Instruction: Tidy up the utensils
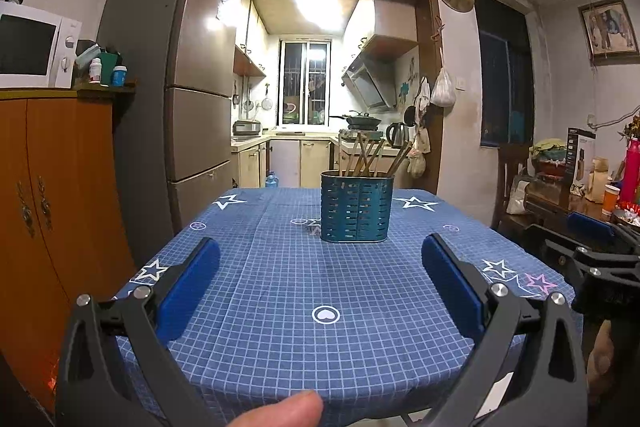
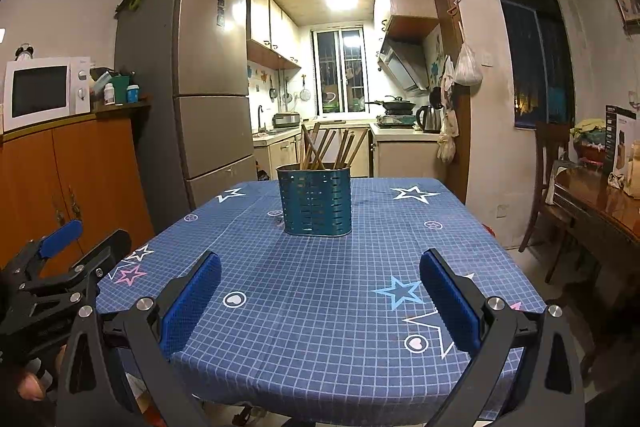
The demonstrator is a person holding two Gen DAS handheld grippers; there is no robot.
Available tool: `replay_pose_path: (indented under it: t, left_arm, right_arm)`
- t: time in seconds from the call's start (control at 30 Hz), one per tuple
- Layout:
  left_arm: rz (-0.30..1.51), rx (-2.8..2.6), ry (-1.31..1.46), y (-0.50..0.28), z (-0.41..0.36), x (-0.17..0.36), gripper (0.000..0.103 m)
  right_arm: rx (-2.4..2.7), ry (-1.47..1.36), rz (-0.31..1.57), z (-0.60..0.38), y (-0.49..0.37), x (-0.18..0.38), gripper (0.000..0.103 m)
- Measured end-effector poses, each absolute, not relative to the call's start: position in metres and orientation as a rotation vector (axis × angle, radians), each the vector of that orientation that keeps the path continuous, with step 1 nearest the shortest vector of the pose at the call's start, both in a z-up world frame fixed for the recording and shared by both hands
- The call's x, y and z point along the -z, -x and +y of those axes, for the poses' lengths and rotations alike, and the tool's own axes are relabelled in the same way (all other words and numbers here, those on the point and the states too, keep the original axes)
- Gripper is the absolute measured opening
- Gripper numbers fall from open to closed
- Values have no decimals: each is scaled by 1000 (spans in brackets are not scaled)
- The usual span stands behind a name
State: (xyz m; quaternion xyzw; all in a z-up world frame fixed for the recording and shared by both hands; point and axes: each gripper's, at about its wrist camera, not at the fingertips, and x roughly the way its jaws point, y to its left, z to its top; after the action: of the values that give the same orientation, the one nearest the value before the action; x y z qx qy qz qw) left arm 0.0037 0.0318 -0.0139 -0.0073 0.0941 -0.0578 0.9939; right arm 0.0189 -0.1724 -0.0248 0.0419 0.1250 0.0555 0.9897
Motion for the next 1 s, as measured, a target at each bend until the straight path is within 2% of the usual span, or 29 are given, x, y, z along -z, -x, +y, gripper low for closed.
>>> replay_pose_path:
  t: [1.0]
  left_arm:
    - [196,97,1,-6,26,10,97]
  right_arm:
    - [-118,-85,238,-178,-10,26,99]
